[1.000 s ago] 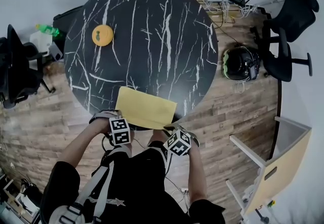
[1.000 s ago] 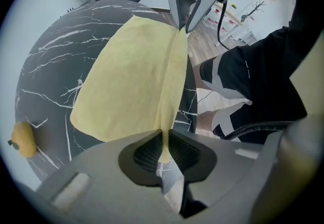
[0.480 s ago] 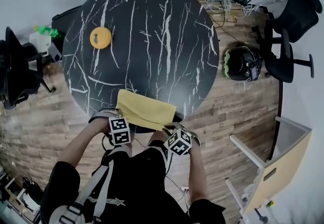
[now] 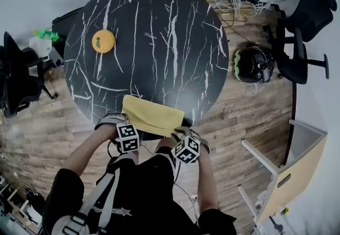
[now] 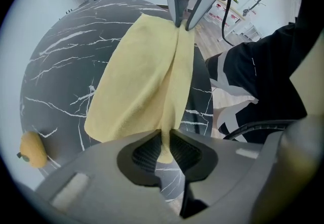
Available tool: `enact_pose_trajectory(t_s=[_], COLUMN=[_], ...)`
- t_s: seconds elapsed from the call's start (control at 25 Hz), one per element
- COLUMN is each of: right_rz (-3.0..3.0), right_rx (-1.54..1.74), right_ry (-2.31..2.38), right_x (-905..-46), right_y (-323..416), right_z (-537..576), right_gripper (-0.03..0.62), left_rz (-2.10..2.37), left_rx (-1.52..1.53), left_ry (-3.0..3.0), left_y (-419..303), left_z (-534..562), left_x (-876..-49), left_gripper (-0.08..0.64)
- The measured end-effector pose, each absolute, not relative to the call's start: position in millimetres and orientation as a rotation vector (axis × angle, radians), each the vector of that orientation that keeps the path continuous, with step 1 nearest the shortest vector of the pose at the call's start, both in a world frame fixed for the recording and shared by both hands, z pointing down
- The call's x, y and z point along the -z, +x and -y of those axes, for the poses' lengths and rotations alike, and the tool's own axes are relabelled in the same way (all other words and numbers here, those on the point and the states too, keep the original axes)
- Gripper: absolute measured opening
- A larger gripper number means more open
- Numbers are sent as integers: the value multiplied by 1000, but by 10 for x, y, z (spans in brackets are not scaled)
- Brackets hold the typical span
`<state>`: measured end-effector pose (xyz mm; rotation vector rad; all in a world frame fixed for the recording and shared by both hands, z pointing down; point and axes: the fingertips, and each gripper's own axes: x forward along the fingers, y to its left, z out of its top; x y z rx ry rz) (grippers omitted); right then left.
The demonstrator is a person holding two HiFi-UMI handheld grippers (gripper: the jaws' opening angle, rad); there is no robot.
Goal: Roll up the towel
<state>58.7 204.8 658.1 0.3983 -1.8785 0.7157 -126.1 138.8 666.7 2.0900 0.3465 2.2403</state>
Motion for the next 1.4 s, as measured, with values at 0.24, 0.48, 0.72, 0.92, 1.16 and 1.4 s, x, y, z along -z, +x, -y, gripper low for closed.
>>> enact_pose_trajectory(t_s=[0.24,0.48,0.72,0.92,1.16,1.4], right_rz=[1867,1853,1836,1800,1760,1764], right_rx=[-692,-670,-636,-616,-531,-438], right_ry=[433,478,485,591,682,716], right_x=[-6599,-6607,-6612,-6642,-6510,-6236], right_y=[581,585,502,557,650,521], right_z=[-2049,-2054,-2127,-2053,-2058,-2205], right_gripper=[98,100,101,150,215,213], left_rz=[-297,-340,-405,-339,-137,24], left_rx=[-2238,-2279,-2322,-2295,-2315,-2297], left_ry=[2137,2127,2063,2084,2217,2323], left_y=[-1267,-1291,-1420,-1420,-1422,-1545], left_z=[-1393,-1441,-1605,-1573,-1482,-1368], left_x=[-6681,-6682,-6699,-6713,-6639,-6370], left_gripper=[67,60,58,63,114,141])
